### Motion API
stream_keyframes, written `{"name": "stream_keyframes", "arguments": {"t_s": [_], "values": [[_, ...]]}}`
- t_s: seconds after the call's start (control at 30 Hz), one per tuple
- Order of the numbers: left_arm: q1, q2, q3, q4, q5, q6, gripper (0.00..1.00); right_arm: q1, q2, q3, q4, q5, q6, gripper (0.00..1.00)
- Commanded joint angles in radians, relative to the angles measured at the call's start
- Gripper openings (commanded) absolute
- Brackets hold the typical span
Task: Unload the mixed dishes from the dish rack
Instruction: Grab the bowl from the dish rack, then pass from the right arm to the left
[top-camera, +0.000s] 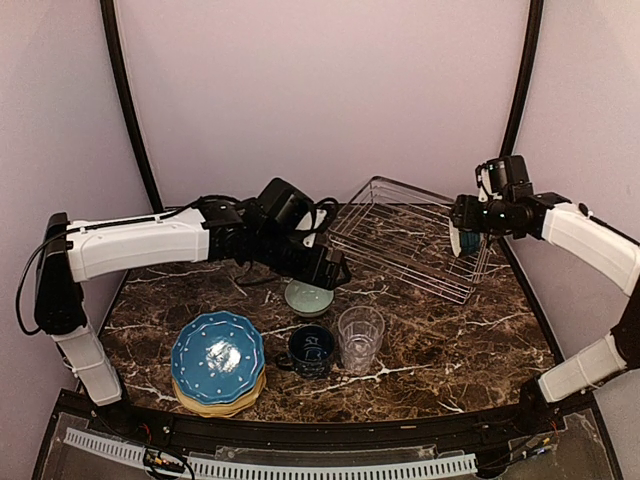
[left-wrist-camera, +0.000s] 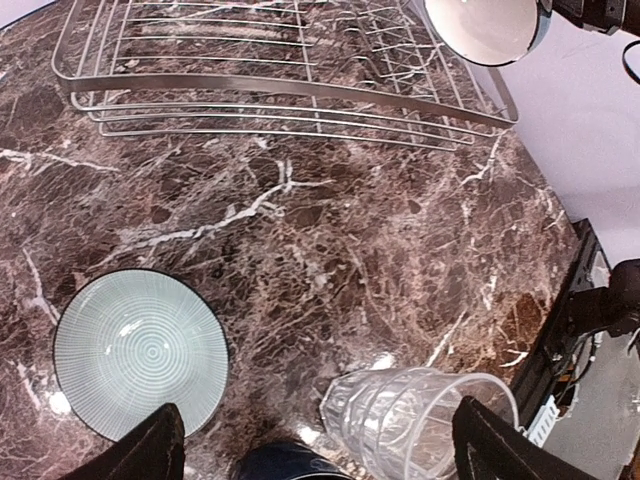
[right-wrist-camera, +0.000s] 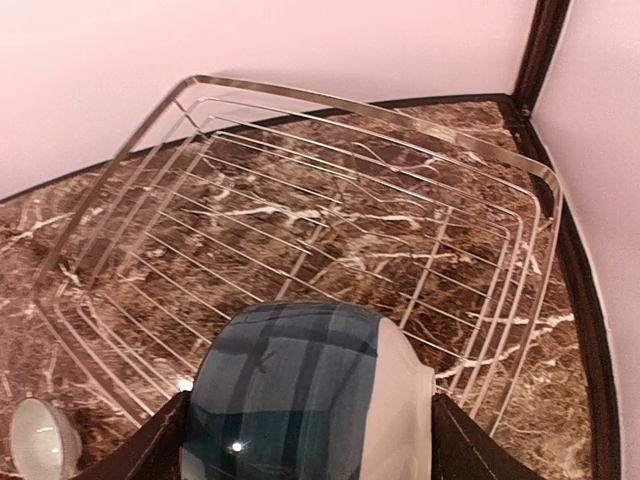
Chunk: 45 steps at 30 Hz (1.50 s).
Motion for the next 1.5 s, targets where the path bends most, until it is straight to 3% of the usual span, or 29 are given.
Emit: {"name": "stream_keyframes", "arguments": {"t_s": [0.0, 0.23, 0.4, 0.7, 0.83, 1.03, 1.2, 1.27, 1.3, 1.37, 1.47], "values": [[0.027, -0.075, -0.056, 0.128, 0.140, -0.059, 0.92, -0.031, -0.102, -0.053, 0.224, -0.300, 0.046, 0.30], [0.103, -0.066, -0.093, 0.412, 0.366, -0.213, 0.92, -0.030, -0.174, -0.135, 0.419, -0.633, 0.148, 0.29], [0.122, 0.015, -0.047, 0.527, 0.376, -0.304, 0.92, -0.013, -0.132, -0.170, 0.587, -0.860, 0.295, 0.28], [0.130, 0.121, 0.002, 0.571, 0.358, -0.345, 0.85, 0.112, -0.070, -0.210, 0.748, -0.924, 0.413, 0.28], [0.130, 0.137, -0.004, 0.581, 0.356, -0.353, 0.74, 0.159, -0.042, -0.207, 0.769, -0.917, 0.420, 0.27], [0.130, 0.134, -0.020, 0.534, 0.306, -0.335, 0.40, 0.210, -0.003, -0.195, 0.766, -0.889, 0.405, 0.26], [0.130, 0.095, -0.074, 0.535, 0.281, -0.327, 0.18, 0.228, 0.019, -0.197, 0.765, -0.879, 0.401, 0.26], [0.131, 0.075, -0.108, 0.531, 0.269, -0.322, 0.04, 0.229, 0.027, -0.197, 0.768, -0.882, 0.403, 0.26], [0.131, 0.068, -0.117, 0.525, 0.256, -0.320, 0.03, 0.229, 0.032, -0.197, 0.766, -0.883, 0.402, 0.27], [0.135, 0.036, -0.145, 0.511, 0.237, -0.316, 0.01, 0.229, 0.042, -0.193, 0.749, -0.879, 0.393, 0.34], [0.155, 0.004, -0.186, 0.455, 0.193, -0.303, 0.01, 0.227, 0.048, -0.173, 0.679, -0.852, 0.348, 0.55]]}}
